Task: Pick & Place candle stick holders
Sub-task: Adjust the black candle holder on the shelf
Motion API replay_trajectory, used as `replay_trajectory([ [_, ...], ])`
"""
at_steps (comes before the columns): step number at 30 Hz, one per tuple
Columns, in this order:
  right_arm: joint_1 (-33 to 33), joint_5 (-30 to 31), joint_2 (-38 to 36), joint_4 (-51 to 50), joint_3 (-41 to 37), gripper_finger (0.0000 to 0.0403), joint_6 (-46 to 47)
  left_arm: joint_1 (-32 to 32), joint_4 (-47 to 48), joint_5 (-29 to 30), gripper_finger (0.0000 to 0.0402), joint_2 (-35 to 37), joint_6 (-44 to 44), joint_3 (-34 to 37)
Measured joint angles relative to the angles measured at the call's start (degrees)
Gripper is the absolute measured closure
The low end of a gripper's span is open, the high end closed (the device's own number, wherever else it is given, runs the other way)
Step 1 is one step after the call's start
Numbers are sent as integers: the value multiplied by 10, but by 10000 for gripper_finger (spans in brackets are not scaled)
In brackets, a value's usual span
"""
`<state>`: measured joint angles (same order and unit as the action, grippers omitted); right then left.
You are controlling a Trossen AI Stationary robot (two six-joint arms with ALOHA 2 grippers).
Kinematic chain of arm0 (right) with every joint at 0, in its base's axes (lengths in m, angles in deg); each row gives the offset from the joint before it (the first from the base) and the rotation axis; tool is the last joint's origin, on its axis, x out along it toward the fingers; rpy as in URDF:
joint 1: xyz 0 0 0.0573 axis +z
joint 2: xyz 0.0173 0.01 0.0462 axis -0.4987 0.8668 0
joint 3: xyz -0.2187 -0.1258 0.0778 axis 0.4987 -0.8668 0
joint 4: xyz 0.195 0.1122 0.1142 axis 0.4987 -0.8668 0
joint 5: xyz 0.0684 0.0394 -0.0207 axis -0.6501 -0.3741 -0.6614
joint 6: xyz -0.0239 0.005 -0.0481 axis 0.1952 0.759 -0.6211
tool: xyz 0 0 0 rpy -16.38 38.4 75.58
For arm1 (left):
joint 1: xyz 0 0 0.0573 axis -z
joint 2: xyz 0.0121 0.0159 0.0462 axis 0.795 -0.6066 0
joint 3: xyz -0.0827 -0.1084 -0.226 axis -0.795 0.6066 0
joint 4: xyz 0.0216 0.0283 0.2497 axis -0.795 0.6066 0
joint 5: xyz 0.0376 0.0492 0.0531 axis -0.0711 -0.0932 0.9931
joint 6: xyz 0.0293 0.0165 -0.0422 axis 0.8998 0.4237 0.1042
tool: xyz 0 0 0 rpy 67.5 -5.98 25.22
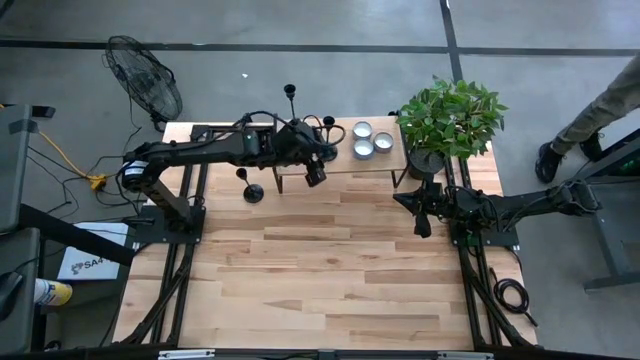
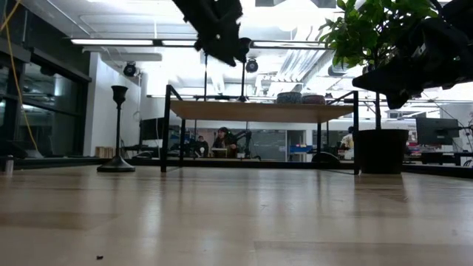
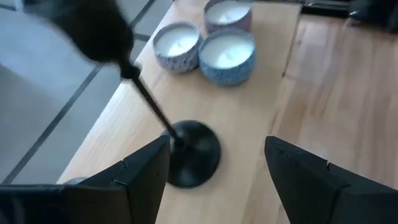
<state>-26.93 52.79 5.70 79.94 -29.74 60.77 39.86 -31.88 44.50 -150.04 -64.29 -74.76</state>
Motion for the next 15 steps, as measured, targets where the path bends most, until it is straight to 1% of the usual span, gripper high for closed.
replay_trajectory([
  [3,0,0,0,0,0,400,0,-1,-35,5,143,0,-4,29],
  [12,0,0,0,0,0,400,0,0,-194,10,143,0,0,112],
  [15,0,0,0,0,0,400,0,1,-231,29,143,0,0,134],
])
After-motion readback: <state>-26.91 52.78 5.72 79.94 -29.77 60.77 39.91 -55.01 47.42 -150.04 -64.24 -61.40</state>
